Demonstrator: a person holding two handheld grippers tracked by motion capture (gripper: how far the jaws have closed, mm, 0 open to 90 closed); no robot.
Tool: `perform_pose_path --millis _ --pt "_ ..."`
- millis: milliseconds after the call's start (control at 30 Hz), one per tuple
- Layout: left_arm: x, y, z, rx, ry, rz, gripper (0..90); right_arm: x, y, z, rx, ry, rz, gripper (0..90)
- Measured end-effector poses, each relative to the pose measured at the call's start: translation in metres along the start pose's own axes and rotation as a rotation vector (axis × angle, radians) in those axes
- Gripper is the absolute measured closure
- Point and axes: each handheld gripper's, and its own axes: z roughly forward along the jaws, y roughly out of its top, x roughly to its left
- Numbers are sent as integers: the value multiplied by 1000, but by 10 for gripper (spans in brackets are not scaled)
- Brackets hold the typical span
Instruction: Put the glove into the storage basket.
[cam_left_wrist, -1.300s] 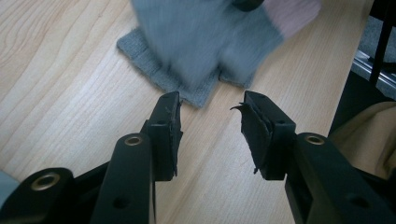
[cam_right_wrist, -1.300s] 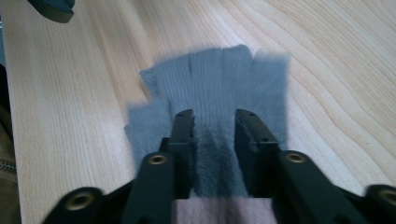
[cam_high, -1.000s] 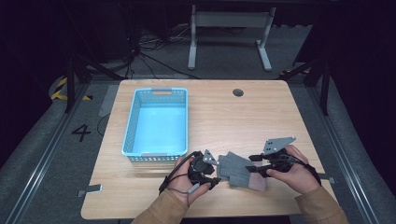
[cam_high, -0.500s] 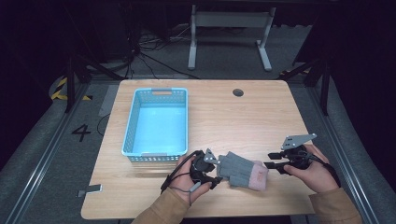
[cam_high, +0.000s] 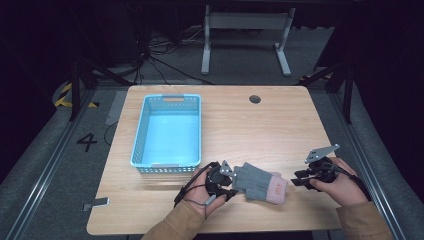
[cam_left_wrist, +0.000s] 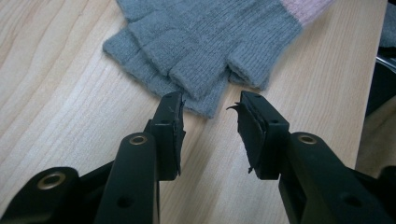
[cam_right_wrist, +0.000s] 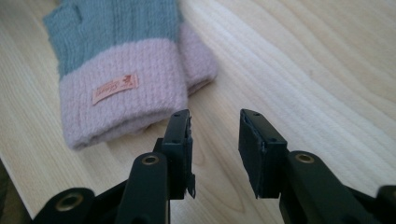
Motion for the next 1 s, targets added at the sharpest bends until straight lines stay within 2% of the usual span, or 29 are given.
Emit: perform_pose_path --millis 400,500,633,800,933,1000 --pt "1 1 14 10 -3 -8 646 9 1 18 65 59 -49 638" --pt "2 0 18 19 3 -17 657 9 1 19 69 58 -50 637" --pt "2 1 24 23 5 -10 664 9 1 19 65 57 -48 633" --pt "3 1 27 50 2 -19 718 9 1 19 64 55 -53 636" --pt "2 2 26 25 5 -23 741 11 2 20 60 52 -64 656" --pt "1 3 25 28 10 -20 759 12 4 19 52 52 -84 672"
